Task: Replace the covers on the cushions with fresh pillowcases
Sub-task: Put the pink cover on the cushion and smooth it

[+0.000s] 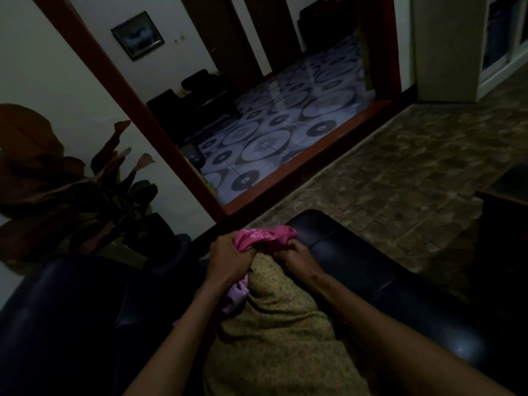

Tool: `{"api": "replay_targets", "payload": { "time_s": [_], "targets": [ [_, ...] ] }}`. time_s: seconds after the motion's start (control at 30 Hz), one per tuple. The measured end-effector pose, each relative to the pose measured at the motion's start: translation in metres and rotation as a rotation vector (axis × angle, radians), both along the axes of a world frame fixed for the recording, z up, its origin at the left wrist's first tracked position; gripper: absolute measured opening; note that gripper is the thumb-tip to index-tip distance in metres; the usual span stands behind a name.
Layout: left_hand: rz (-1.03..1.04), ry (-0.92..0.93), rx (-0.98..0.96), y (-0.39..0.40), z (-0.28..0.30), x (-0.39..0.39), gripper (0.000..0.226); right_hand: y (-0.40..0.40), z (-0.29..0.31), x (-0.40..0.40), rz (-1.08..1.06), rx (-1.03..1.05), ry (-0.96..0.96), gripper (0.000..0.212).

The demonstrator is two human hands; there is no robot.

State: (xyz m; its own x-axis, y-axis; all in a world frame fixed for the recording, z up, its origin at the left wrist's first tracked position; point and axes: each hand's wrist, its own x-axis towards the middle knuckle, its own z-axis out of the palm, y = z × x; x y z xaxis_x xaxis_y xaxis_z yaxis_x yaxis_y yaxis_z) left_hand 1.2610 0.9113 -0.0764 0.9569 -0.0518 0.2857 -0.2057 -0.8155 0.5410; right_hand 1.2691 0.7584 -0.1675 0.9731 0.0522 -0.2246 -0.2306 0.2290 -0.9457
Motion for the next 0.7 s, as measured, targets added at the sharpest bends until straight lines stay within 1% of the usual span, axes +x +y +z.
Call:
{"api": "replay_targets", "payload": {
  "time_s": [0.07,0.17,0.27,0.37,0.47,0.5,0.6,0.63,0.7],
  "targets": [
    [-0.007,0.012,-0.003,-0.001,0.000,0.002,0.017,0.004,0.001,0.001,0.026,-0.079,-0.074,0.010],
    [-0.044,0.007,-0.006,-0.002,0.004,-0.001,0.023,0.006,0.002,0.002,-0.080,-0.283,-0.152,0.026],
    [-0.100,0.028,-0.037,0.001,0.008,-0.003,0.029,0.010,0.002,0.004,-0.119,-0.354,-0.150,0.029],
    [-0.109,0.070,-0.059,0.004,0.007,-0.002,0.035,0.012,0.008,0.002,-0.144,-0.395,-0.149,0.029],
    [-0.061,0.080,-0.048,0.003,0.004,0.001,0.028,0.006,0.015,0.002,-0.204,-0.423,-0.196,0.011],
    [-0.055,0.074,-0.048,0.003,0.003,0.001,0.025,0.004,0.016,0.001,-0.202,-0.449,-0.209,0.009],
    [-0.037,0.055,-0.033,-0.004,0.005,-0.001,0.007,-0.005,0.016,-0.002,-0.147,-0.516,-0.309,0.021],
    [-0.031,0.051,-0.021,-0.007,0.006,-0.002,0.007,-0.008,0.015,-0.004,-0.127,-0.537,-0.328,0.024],
    [-0.020,0.033,0.021,-0.010,0.007,-0.005,0.020,-0.011,0.013,-0.008,-0.127,-0.561,-0.351,0.025]
  ]
}}
